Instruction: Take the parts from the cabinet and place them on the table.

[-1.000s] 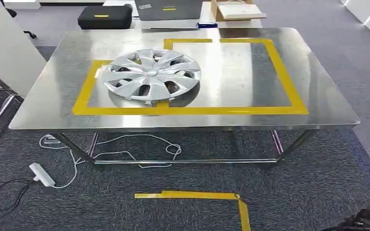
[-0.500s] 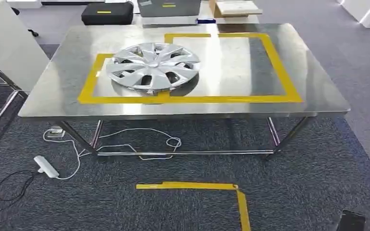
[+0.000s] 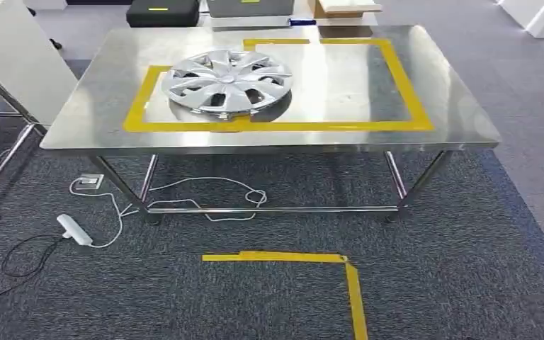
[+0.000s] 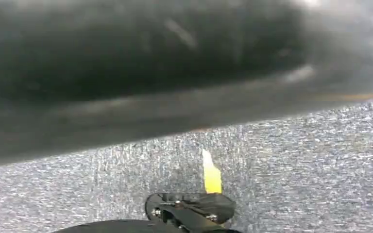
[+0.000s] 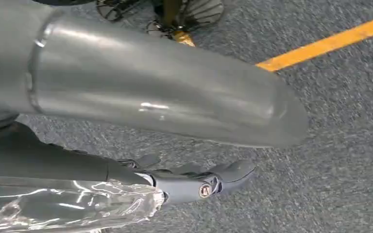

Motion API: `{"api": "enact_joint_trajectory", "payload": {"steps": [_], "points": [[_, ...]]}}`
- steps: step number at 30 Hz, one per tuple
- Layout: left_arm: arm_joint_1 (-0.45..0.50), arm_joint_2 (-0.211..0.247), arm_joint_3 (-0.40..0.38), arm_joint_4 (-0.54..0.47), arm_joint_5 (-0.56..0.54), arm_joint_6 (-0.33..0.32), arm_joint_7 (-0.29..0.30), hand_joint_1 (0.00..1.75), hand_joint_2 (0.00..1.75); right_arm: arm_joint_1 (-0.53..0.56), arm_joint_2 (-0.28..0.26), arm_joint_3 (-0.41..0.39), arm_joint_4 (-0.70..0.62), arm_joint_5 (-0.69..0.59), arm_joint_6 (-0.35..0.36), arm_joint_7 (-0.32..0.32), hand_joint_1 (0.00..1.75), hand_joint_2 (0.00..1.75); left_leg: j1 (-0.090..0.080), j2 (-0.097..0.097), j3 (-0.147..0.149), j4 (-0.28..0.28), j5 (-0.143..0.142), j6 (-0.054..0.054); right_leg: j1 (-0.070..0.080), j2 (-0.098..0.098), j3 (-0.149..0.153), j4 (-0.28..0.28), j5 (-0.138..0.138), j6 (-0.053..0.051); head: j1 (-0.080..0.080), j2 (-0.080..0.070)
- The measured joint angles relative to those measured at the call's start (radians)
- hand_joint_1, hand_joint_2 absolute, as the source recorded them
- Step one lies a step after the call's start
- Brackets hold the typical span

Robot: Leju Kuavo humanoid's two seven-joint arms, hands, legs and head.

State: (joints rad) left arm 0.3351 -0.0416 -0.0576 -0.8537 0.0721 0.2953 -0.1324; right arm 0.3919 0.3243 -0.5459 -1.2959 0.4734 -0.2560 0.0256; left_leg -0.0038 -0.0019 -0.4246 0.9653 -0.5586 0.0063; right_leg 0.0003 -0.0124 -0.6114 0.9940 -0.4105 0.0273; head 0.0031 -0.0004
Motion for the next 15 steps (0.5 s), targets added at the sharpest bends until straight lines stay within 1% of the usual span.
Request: {"api": "enact_joint_trajectory", "payload": {"steps": [1,2,3,4,5,6,7,8,9,10,11,12,13,14,15], "points": [[0.003,-0.003,0.000,0.000,0.000,0.000,0.001,0.00,0.00,0.002,0.000,0.000,0.002,0.000,0.001,0.002,0.00,0.00,0.004,0.002,-0.008,-0.004,0.014,0.010,0.004,0.002,-0.007,-0.001,0.009,0.007,-0.001,0.000],[0.002,-0.006,0.001,0.000,-0.004,-0.003,0.001,0.00,0.00,0.004,0.000,0.001,0.005,0.001,0.012,0.022,0.00,0.00,0.008,0.009,-0.022,-0.005,0.026,0.020,-0.001,0.006,-0.014,0.009,-0.020,0.012,-0.006,0.000],[0.002,-0.006,0.005,0.000,-0.013,-0.008,0.003,0.00,0.00,0.009,0.000,0.002,0.007,0.001,0.036,0.061,0.00,0.00,0.008,0.010,-0.036,-0.005,0.039,0.029,-0.002,0.007,-0.028,0.046,-0.087,0.018,0.003,0.000],[0.002,-0.008,0.011,0.000,-0.024,-0.014,0.003,0.00,0.00,0.015,0.000,0.004,0.008,-0.001,0.061,0.102,0.00,0.00,0.007,0.011,-0.049,-0.005,0.050,0.033,-0.004,0.008,-0.049,0.112,-0.158,0.021,0.003,0.000],[0.001,-0.010,0.018,0.000,-0.033,-0.019,0.002,0.00,0.00,0.021,0.000,0.008,0.011,-0.007,0.079,0.133,0.00,0.00,0.007,0.012,-0.063,-0.005,0.062,0.034,-0.004,0.008,-0.057,0.182,-0.214,0.025,0.004,0.000],[0.001,-0.011,0.026,0.000,-0.042,-0.025,0.002,0.00,0.00,0.028,0.000,0.013,0.014,-0.012,0.099,0.152,0.00,0.00,0.006,0.013,-0.081,-0.004,0.076,0.033,-0.004,0.008,-0.061,0.249,-0.245,0.027,0.005,0.000],[-0.001,-0.014,0.032,0.000,-0.050,-0.030,0.001,0.00,0.00,0.031,0.000,0.019,0.018,-0.015,0.120,0.165,0.00,0.00,0.005,0.015,-0.100,-0.003,0.090,0.033,-0.004,0.008,-0.056,0.292,-0.240,0.028,0.004,0.000],[-0.004,-0.016,0.037,0.001,-0.056,-0.035,-0.002,0.00,0.00,0.031,0.000,0.024,0.022,-0.015,0.141,0.169,0.00,0.00,0.004,0.015,-0.119,0.000,0.105,0.030,-0.004,0.008,-0.036,0.299,-0.200,0.028,0.004,0.000],[-0.008,-0.018,0.045,0.003,-0.063,-0.039,-0.008,0.00,0.00,0.031,0.000,0.025,0.027,-0.010,0.160,0.166,0.00,0.00,0.004,0.017,-0.140,0.005,0.118,0.028,-0.004,0.008,-0.001,0.278,-0.149,0.026,0.004,0.000],[-0.012,-0.019,0.050,0.005,-0.066,-0.043,-0.012,0.00,0.00,0.030,0.000,0.025,0.031,-0.003,0.174,0.161,0.00,0.00,0.004,0.018,-0.160,0.009,0.129,0.025,-0.004,0.008,0.047,0.231,-0.112,0.024,0.004,0.000],[-0.017,-0.021,0.055,0.008,-0.069,-0.046,-0.016,0.00,0.00,0.027,0.000,0.025,0.036,0.006,0.188,0.153,0.00,0.00,0.004,0.017,-0.178,0.014,0.141,0.021,-0.004,0.008,0.118,0.149,-0.107,0.018,0.004,0.000],[-0.021,-0.023,0.059,0.010,-0.075,-0.050,-0.019,0.00,0.00,0.022,0.000,0.025,0.040,0.018,0.198,0.143,0.00,0.00,0.000,0.016,-0.186,0.020,0.151,0.015,-0.002,0.009,0.216,0.029,-0.145,0.012,0.004,0.000],[-0.023,-0.025,0.063,0.012,-0.080,-0.053,-0.026,0.00,0.00,0.015,0.000,0.024,0.046,0.032,0.206,0.127,0.00,0.00,-0.002,0.016,-0.192,0.025,0.160,0.011,-0.001,0.010,0.270,-0.073,-0.171,0.005,0.005,0.000],[-0.028,-0.027,0.071,0.018,-0.085,-0.055,-0.031,0.00,0.00,0.004,0.000,0.021,0.056,0.045,0.214,0.112,0.00,0.00,-0.002,0.019,-0.200,0.025,0.176,0.006,0.001,0.011,0.270,-0.091,-0.186,0.000,0.005,0.000],[-0.034,-0.027,0.077,0.023,-0.088,-0.061,-0.035,0.00,0.00,-0.004,0.000,0.017,0.066,0.063,0.223,0.095,0.00,0.00,0.001,0.021,-0.209,0.022,0.194,0.002,0.005,0.014,0.252,-0.075,-0.178,-0.004,0.006,0.000]]}}
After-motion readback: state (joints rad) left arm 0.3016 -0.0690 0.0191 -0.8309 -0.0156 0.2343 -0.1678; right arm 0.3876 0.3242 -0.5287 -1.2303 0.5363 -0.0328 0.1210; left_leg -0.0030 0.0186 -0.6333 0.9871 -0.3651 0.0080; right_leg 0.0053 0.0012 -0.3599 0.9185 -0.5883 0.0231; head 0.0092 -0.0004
